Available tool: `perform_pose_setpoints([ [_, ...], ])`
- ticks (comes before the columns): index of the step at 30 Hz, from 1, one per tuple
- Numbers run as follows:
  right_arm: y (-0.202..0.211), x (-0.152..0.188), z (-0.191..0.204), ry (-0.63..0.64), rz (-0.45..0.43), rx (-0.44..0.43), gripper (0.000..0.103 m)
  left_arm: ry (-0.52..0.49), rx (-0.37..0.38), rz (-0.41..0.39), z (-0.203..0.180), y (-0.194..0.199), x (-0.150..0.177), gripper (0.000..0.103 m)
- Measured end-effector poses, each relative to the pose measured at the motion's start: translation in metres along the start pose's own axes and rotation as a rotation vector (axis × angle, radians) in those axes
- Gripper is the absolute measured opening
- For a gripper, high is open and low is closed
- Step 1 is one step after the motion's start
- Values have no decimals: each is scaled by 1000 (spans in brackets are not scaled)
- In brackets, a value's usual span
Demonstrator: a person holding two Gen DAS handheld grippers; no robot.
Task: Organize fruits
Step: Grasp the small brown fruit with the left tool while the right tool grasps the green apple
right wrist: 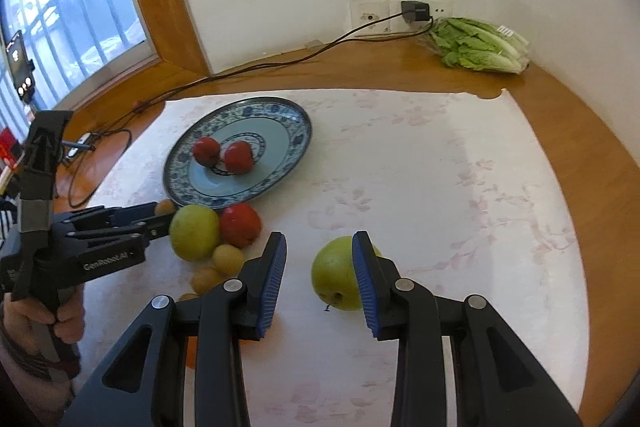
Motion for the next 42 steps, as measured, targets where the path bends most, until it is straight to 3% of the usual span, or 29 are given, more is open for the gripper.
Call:
perform_pose_setpoints([
  [6, 0, 1, -10, -13, 3, 19, 37, 6, -1, -4, 0, -2, 0, 31],
  [8, -1, 3, -15, -15, 6, 41, 42, 8, 1, -8, 1, -2, 0, 29],
  [21, -7, 13, -39, -59, 49, 112, 45, 26, 15, -10, 4, 0, 0, 29],
  [42, -23, 29, -36, -92, 110, 62, 46, 38, 3, -37, 6, 17, 0, 29],
])
Point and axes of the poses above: each gripper's, at about its wrist camera, not at the fingertips, and y roughly against the way its jaws point, z to its left, x to its underside, the point moved 5 cm from there along -y, roughly the way its jaws point, and after that the axes turned 5 degrees about -z, right-handed, at the moved point
